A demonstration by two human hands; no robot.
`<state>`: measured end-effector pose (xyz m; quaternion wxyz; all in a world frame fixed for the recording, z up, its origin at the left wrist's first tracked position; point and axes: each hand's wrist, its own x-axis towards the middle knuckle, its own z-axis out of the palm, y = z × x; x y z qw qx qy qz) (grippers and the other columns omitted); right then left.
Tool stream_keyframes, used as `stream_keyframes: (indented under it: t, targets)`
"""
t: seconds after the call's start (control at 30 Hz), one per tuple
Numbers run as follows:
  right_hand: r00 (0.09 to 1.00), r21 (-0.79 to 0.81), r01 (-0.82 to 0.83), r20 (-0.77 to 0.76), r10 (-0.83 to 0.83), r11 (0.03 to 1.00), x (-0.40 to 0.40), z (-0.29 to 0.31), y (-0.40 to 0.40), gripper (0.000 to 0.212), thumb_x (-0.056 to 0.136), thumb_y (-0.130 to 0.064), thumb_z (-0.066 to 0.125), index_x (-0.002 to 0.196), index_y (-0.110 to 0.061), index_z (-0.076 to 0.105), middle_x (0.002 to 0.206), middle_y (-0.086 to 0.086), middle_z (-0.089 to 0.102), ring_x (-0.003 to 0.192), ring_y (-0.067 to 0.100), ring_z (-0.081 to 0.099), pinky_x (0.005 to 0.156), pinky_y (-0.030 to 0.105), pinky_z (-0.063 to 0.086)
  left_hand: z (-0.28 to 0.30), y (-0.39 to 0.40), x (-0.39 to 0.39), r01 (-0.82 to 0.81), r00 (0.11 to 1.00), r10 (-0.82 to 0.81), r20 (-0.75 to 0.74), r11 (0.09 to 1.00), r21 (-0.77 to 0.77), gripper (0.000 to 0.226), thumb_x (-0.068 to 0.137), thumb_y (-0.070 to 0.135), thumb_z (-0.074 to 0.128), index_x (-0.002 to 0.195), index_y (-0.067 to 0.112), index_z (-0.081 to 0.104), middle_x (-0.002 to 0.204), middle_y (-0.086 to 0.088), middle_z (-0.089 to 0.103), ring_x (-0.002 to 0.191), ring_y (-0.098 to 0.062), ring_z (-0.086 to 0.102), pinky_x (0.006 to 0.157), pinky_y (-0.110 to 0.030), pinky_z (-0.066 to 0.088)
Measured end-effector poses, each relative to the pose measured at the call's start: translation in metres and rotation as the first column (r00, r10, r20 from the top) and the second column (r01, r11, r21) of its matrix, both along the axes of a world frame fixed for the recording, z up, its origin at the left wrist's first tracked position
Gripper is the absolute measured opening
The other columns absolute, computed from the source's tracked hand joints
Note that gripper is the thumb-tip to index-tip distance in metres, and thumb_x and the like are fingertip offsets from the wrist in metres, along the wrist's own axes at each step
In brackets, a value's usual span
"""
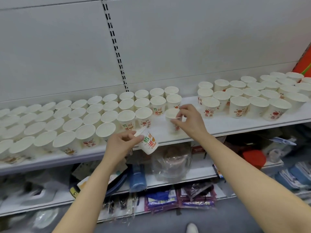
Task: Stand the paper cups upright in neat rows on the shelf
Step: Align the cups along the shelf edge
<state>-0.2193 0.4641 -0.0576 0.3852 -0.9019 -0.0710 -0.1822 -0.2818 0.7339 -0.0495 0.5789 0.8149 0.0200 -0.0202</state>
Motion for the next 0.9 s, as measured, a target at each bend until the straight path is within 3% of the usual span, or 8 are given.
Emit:
stream_keyframes:
  t: [0.07,0.27,0.47,0.57,0.63,0.7,0.8,0.9]
  targets:
    - [1.000,-0.003,0.008,0.008,-0.008,1.000,0.008,0.001,0.014,0.023,0.074,-0.030,0.079,0.078,-0.011,0.067,0.108,-0.001,0.054,0.095,0.011,0.053,0.082,0.024,0.043,-0.003,0.007,-0.007,-0.013,1.000,0.013,0.010,0.999,0.030,0.029,0.074,0.038,0.082,0.068,0.011,0.075,0.119,0.011,0.068,0.100,0.000,0.064,0.075,-0.018,0.048]
    - [0.999,-0.053,0.036,0.017,-0.035,0.998,0.028,-0.003,0.048,0.026,0.077,-0.031,0.077,0.083,-0.008,0.066,0.110,0.002,0.054,0.094,0.017,0.054,0.077,0.029,0.045,-0.008,0.019,-0.011,-0.042,0.998,0.038,0.050,0.996,0.083,0.028,0.075,0.036,0.082,0.066,0.011,0.072,0.119,0.013,0.067,0.100,-0.002,0.064,0.069,-0.015,0.047]
    - [0.998,-0.084,0.070,0.014,-0.069,0.994,0.036,-0.020,0.059,0.025,0.079,-0.032,0.075,0.086,-0.010,0.066,0.111,-0.001,0.054,0.096,0.018,0.055,0.073,0.028,0.044,-0.006,0.018,-0.004,0.006,0.998,-0.011,0.064,0.997,0.076,0.027,0.074,0.035,0.082,0.063,0.014,0.071,0.117,0.012,0.068,0.109,-0.004,0.062,0.081,-0.020,0.050]
    - [0.997,-0.098,0.079,0.017,-0.078,0.992,0.033,-0.015,0.057,0.035,0.078,-0.036,0.075,0.105,-0.016,0.066,0.124,0.000,0.054,0.114,0.019,0.047,0.090,0.031,0.044,-0.006,0.015,0.002,0.022,0.998,-0.026,0.059,0.998,0.066,0.024,0.074,0.035,0.083,0.065,0.016,0.073,0.115,0.013,0.068,0.110,-0.001,0.061,0.089,-0.025,0.049]
    - [0.994,0.021,0.086,0.073,-0.087,0.996,0.019,-0.005,0.054,0.043,0.079,-0.039,0.073,0.117,-0.020,0.062,0.129,-0.002,0.052,0.119,0.017,0.044,0.095,0.030,0.041,-0.004,0.011,0.006,0.037,0.997,-0.041,0.061,0.997,0.067,0.023,0.074,0.037,0.082,0.067,0.017,0.074,0.114,0.016,0.068,0.110,0.001,0.060,0.096,-0.031,0.049]
    - [0.996,0.177,-0.045,0.081,0.031,0.983,-0.005,0.003,0.049,0.046,0.081,-0.037,0.072,0.122,-0.024,0.057,0.126,-0.007,0.053,0.111,0.009,0.052,0.092,0.027,0.046,-0.001,0.004,0.012,0.067,0.994,-0.071,0.078,0.996,0.065,0.023,0.074,0.037,0.082,0.068,0.017,0.074,0.112,0.019,0.069,0.107,0.002,0.062,0.098,-0.034,0.049]
    - [0.922,0.315,-0.322,-0.109,0.371,0.893,-0.041,0.007,0.036,0.068,0.073,-0.032,0.081,0.133,-0.035,0.049,0.127,-0.015,0.056,0.111,0.001,0.055,0.092,0.023,0.047,0.006,-0.015,0.022,0.145,0.980,-0.154,0.125,0.987,0.076,0.022,0.073,0.036,0.083,0.070,0.016,0.075,0.112,0.017,0.070,0.105,0.003,0.063,0.100,-0.034,0.048]
    - [0.894,0.333,-0.336,-0.183,0.410,0.881,-0.048,0.005,0.024,0.080,0.066,-0.033,0.086,0.134,-0.040,0.046,0.130,-0.018,0.055,0.113,0.000,0.054,0.093,0.024,0.049,0.011,-0.041,0.030,0.236,0.958,-0.247,0.147,0.968,0.090,0.020,0.073,0.036,0.083,0.070,0.018,0.075,0.114,0.016,0.070,0.106,0.005,0.062,0.099,-0.029,0.045]
